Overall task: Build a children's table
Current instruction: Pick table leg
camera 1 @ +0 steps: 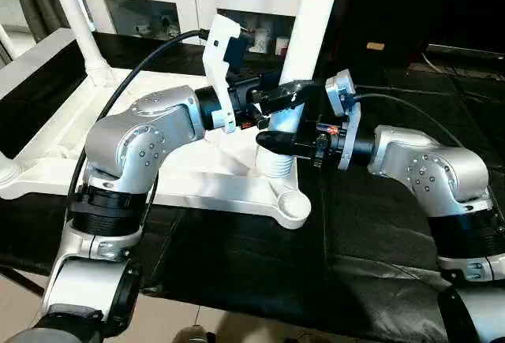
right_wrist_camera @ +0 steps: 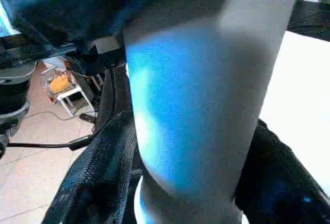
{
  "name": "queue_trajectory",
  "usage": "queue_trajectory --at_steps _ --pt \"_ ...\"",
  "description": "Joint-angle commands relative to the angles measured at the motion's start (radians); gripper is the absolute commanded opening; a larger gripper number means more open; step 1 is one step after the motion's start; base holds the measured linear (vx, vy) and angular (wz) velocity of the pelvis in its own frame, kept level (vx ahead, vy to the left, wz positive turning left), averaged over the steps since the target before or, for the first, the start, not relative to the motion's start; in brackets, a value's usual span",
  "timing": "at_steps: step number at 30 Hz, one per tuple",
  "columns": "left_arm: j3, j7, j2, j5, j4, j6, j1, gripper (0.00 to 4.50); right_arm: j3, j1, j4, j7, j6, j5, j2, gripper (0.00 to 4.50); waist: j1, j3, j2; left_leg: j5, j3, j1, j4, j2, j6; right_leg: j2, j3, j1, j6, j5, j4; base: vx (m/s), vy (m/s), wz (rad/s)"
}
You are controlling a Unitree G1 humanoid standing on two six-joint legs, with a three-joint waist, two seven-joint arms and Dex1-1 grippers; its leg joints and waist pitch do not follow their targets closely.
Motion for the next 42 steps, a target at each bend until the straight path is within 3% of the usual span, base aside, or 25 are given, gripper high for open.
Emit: queue_trajectory --at_steps 1,4,13,24,27,33,42 --pt "0.011 0.000 0.000 0.002 -0.013 -0.006 -0.029 1.93 -0.007 0.011 0.000 0.007 -0.007 0.000 0.003 2.77 0.000 -0.085 -0.015 -0.025 -0.010 0.006 -0.066 0.044 0.008 -0.081 0.040 0.062 -0.215 -0.116 -0.074 0.000 0.000 0.00" --pt "0.010 -0.002 0.000 0.002 -0.014 -0.005 -0.029 1.93 -0.007 0.011 0.001 0.012 -0.009 0.000 0.003 2.77 0.000 -0.085 -0.015 -0.027 -0.010 0.005 -0.066 0.044 0.008 -0.081 0.040 0.062 -0.214 -0.120 -0.075 0.000 0.000 0.00" --pt "0.011 -0.003 0.001 0.000 -0.015 -0.003 -0.029 1.93 -0.007 0.010 0.003 0.018 -0.012 -0.001 0.002 2.03 0.000 -0.085 -0.015 -0.030 -0.010 0.005 -0.066 0.044 0.008 -0.081 0.040 0.062 -0.216 -0.121 -0.074 0.000 0.000 0.00" --pt "0.052 0.019 -0.026 -0.042 -0.020 0.015 -0.034 1.93 -0.028 0.012 0.011 -0.014 0.008 0.006 0.009 1.95 0.000 -0.085 -0.014 -0.024 -0.009 0.004 -0.065 0.043 0.010 -0.081 0.041 0.063 -0.221 -0.107 -0.074 0.000 0.000 0.00" --pt "0.096 0.032 -0.054 -0.099 -0.024 0.032 -0.037 2.63 -0.035 0.014 0.009 -0.016 0.005 0.011 0.013 1.95 0.000 -0.086 -0.014 -0.023 -0.009 0.004 -0.065 0.042 0.011 -0.080 0.040 0.064 -0.227 -0.096 -0.072 0.000 0.000 0.00" --pt "0.201 0.072 -0.129 -0.246 -0.040 0.069 -0.054 3.07 -0.038 0.029 -0.009 -0.009 -0.036 0.008 0.020 1.95 0.002 -0.086 -0.018 -0.029 -0.008 0.004 -0.063 0.041 0.018 -0.080 0.039 0.065 -0.241 -0.091 -0.074 0.000 0.000 0.00" --pt "0.269 0.148 -0.178 -0.256 -0.004 0.007 -0.072 3.76 -0.051 0.036 -0.008 -0.028 -0.081 -0.006 0.039 1.95 -0.001 -0.086 -0.018 -0.026 -0.010 0.003 -0.063 0.041 0.024 -0.078 0.040 0.065 -0.217 -0.115 -0.079 0.000 0.000 0.00"
